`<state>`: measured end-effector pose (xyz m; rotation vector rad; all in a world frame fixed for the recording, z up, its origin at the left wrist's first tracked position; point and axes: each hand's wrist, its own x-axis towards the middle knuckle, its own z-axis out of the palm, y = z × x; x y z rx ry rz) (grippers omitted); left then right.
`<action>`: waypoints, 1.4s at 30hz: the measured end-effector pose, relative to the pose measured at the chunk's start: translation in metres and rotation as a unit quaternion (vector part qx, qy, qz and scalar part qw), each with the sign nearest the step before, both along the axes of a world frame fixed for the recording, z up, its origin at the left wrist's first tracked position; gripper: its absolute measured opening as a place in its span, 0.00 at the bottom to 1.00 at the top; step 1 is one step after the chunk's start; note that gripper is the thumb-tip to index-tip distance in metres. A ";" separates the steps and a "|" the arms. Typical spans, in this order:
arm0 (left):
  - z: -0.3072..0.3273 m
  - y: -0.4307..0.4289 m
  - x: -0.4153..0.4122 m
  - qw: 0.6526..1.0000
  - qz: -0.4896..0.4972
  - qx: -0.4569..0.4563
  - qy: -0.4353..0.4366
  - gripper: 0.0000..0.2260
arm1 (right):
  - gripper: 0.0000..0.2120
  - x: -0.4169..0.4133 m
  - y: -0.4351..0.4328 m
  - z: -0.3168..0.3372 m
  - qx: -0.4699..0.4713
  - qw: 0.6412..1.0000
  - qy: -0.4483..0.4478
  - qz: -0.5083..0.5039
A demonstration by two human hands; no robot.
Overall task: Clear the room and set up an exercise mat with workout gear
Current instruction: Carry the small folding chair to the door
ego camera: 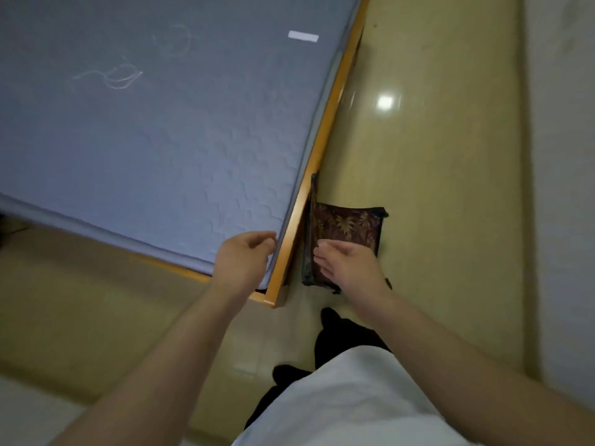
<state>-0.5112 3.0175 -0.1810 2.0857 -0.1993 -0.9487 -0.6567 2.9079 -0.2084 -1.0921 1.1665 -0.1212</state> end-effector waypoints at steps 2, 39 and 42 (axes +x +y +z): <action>-0.010 -0.018 0.010 0.999 -0.046 0.009 -0.010 0.07 | 0.15 0.002 -0.002 -0.011 0.068 0.995 -0.002 -0.072; -0.138 -0.126 0.078 0.978 -0.180 0.095 0.039 0.08 | 0.23 0.081 -0.064 -0.253 0.457 0.524 -0.069 -0.716; -0.112 -0.127 0.070 0.977 -0.198 0.068 0.045 0.08 | 0.25 0.058 -0.065 -0.214 0.426 0.557 -0.086 -0.708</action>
